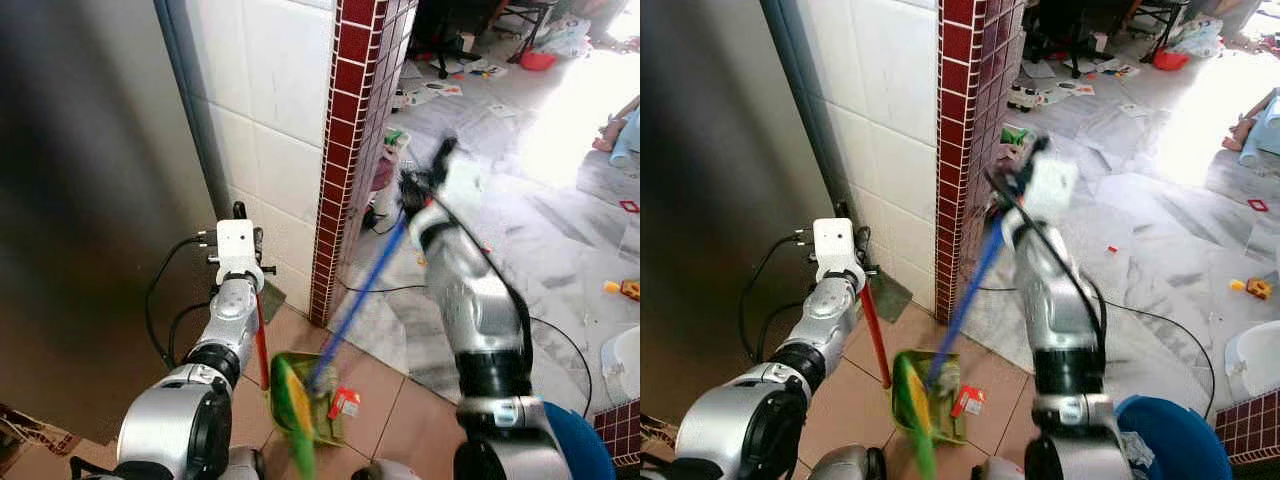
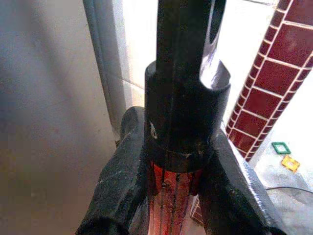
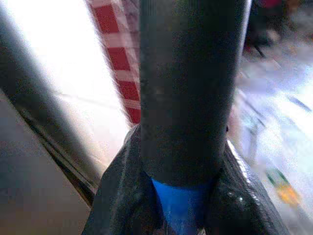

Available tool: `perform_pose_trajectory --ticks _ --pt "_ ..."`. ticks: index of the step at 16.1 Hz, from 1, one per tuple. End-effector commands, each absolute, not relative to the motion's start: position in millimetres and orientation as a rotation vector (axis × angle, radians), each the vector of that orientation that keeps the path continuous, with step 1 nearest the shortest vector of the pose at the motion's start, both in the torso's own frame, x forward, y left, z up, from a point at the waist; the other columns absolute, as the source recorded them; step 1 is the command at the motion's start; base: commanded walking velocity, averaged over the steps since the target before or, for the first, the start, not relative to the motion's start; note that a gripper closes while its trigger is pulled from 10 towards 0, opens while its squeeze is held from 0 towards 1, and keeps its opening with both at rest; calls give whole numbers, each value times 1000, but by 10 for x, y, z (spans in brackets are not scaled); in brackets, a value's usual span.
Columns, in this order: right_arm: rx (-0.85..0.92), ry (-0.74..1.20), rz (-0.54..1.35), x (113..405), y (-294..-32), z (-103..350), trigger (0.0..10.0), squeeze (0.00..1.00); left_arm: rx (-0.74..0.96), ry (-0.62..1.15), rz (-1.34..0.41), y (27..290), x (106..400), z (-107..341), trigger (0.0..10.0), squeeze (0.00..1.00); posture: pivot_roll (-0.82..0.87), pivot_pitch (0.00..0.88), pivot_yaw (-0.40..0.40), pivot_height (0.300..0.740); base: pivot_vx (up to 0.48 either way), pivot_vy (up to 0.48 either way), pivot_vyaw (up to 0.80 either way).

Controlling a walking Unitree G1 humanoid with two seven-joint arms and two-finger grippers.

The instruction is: Sweep floor

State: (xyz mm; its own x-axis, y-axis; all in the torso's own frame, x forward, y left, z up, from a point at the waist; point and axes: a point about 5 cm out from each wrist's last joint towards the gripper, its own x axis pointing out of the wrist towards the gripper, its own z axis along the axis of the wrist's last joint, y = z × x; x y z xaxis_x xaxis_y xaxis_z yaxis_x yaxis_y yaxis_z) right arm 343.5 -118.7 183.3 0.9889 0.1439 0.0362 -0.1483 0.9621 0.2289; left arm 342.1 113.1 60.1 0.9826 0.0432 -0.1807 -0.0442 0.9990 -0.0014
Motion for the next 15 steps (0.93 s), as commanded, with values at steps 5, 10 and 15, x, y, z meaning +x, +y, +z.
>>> perform_pose_trajectory --ticks 5,10,15 --pt "-10 -326 234 3396 -1206 2461 10000 0 -19 231 -30 1049 3411 555 10000 0 -214 0 -12 740 0 0 0" --pt "-172 -311 137 3345 -1524 2199 10000 0 -29 229 -134 993 3445 605 10000 0 -195 0 0 740 0 0 0" --pt "-240 -142 88 3320 -1491 1707 10000 0 1 172 -92 1112 3442 641 10000 0 -148 0 15 740 0 0 0"
